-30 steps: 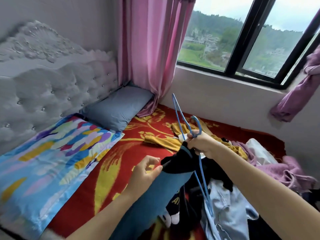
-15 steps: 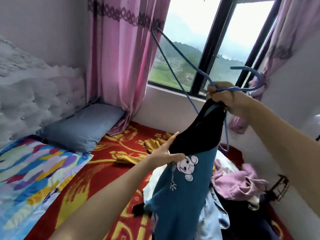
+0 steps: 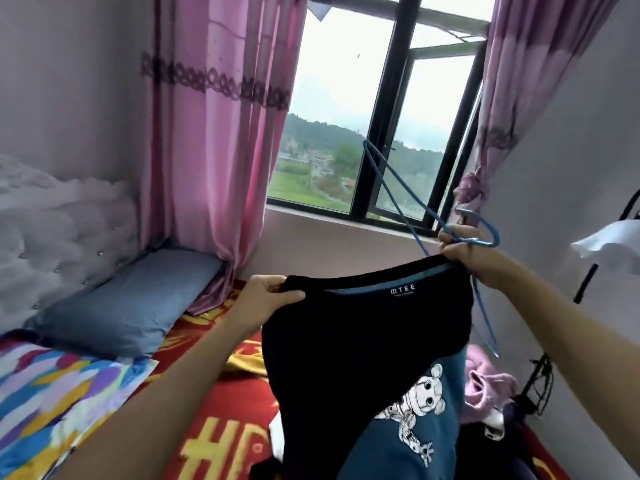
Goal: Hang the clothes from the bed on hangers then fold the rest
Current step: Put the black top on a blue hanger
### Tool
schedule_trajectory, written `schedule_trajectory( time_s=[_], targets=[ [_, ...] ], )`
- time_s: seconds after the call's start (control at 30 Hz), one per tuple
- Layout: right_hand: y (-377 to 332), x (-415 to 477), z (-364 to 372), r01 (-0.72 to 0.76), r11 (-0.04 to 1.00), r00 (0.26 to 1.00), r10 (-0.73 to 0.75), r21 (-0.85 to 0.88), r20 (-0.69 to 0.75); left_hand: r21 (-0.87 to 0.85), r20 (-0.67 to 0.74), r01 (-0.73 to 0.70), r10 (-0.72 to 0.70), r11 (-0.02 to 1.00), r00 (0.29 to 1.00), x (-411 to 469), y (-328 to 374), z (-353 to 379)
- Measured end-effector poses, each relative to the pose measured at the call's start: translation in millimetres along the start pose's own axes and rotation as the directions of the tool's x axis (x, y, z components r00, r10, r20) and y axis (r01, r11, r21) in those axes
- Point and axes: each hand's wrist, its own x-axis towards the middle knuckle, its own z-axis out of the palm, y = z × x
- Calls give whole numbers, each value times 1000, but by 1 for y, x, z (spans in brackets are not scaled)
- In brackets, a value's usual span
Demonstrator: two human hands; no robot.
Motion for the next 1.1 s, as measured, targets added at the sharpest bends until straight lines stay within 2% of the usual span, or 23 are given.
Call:
schedule_trajectory(
  time_s=[0.07, 0.17, 0.3, 0.43, 0.57, 0.7, 0.83, 0.97, 1.03, 1.1],
  targets=[
    [21, -6, 10, -48, 999, 998, 48, -14, 32, 125, 0, -26, 26, 992, 1000, 3, 13, -10],
    [49, -15, 31, -92, 996, 990, 88, 24, 113, 246, -20, 10, -5, 969, 1000, 5, 18, -20],
    [71, -28, 59, -139, 990, 969, 135, 5, 208, 330, -64, 77, -59, 941, 996, -3, 10, -25],
    [87, -41, 88, -210, 977, 919, 185, 34, 348, 367, -130, 220, -185, 904, 974, -20, -10, -34],
    [104, -55, 130, -93, 989, 913, 132, -119, 385, 486, -168, 312, -263, 817, 950, -40, -41, -45],
    [140, -73, 173, -103, 977, 836, 188, -189, 516, 527, -203, 394, -339, 753, 919, -71, -72, -60],
    [174, -95, 198, -200, 961, 816, 271, -192, 511, 487, -180, 504, -483, 713, 857, -110, -105, -66],
    [194, -98, 189, -288, 942, 750, 334, -173, 571, 501, -195, 521, -497, 691, 846, -132, -126, -64],
    [198, -94, 173, -287, 947, 746, 316, -145, 586, 506, -189, 516, -494, 691, 848, -135, -128, -60],
    [203, -88, 157, -257, 958, 774, 283, -127, 566, 543, -180, 500, -488, 675, 854, -136, -128, -56]
  ],
)
